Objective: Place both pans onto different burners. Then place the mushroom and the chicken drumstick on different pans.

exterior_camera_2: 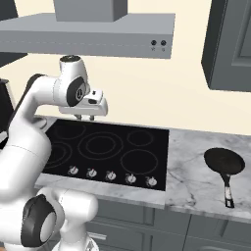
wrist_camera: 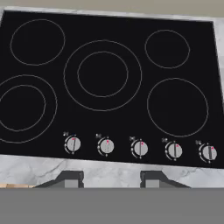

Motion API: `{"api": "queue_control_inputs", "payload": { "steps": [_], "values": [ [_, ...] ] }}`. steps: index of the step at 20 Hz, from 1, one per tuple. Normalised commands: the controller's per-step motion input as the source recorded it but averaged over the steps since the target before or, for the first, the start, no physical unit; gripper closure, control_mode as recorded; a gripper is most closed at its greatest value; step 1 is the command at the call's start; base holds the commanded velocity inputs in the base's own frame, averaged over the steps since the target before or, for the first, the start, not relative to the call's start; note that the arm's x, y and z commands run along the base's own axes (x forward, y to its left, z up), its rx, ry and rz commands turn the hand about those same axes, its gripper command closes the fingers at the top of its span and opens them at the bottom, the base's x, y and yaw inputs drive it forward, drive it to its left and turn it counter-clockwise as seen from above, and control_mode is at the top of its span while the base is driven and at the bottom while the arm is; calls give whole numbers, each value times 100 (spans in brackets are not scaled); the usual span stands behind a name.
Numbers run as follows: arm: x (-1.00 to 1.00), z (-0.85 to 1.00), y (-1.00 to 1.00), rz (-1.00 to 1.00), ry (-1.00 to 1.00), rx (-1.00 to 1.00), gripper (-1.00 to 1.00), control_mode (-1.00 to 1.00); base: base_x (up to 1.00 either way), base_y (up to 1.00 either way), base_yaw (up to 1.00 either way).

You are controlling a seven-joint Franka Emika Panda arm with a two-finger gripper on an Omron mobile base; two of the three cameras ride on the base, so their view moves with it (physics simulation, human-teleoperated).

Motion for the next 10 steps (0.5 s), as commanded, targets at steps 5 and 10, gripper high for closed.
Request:
{"api": "queue_control_inputs", "payload": {
  "steps": [5,10],
  "values": [
    [-16,-11,1,0,0,0,-100,-100,0,0,0],
    [-29,-27,8,0,-1,-1,-100,-100,0,0,0]
  ]
}}
